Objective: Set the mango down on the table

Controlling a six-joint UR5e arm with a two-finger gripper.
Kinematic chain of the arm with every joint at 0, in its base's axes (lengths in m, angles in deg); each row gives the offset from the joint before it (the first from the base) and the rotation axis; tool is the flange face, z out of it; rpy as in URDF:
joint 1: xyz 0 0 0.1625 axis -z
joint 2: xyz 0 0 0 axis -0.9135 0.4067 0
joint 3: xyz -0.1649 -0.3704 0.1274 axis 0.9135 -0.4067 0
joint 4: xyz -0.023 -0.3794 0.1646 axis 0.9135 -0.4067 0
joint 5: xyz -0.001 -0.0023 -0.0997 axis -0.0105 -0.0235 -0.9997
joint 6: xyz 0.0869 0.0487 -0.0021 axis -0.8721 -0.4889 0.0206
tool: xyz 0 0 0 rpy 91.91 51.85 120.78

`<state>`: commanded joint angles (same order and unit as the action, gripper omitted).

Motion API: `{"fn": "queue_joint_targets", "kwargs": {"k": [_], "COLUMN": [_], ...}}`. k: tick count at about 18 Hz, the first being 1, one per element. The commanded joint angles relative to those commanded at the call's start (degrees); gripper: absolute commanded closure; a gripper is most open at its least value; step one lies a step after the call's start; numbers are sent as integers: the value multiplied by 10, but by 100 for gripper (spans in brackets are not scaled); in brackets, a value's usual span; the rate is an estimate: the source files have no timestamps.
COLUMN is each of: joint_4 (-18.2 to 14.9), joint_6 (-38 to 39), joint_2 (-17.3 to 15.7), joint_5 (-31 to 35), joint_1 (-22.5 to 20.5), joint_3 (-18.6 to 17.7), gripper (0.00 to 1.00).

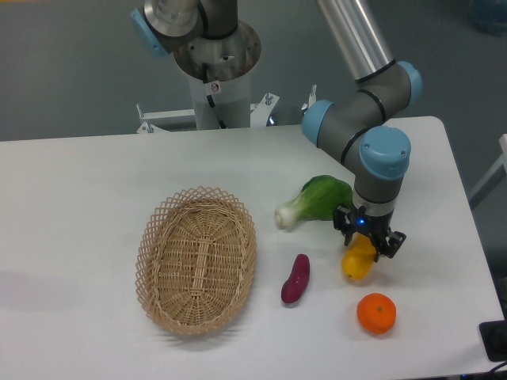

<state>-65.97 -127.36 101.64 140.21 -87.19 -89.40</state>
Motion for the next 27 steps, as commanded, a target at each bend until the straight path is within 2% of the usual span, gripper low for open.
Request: {"fn": "queue_joint_targets", "kwargs": {"k": [5, 7, 9, 12, 13, 15, 18, 21, 27], "joint_4": [-10, -24, -68, -175, -201, -231, -261, -299, -306], "joint_6": [-3, -6, -10, -17, -40, -93, -115, -172, -192], "joint_2": [-18, -23, -32, -51, -54, -71, -83, -105, -112], "joint_5": [11, 18, 19, 20, 18, 18, 14, 13, -17], "joint_1": [-7, -18, -27, -58, -69, -90, -113, -136, -157], "joint_3": [53, 79, 112, 172, 187, 193, 194, 194, 194], "gripper": [0, 0, 0, 0, 0, 0, 0, 0, 0]}}
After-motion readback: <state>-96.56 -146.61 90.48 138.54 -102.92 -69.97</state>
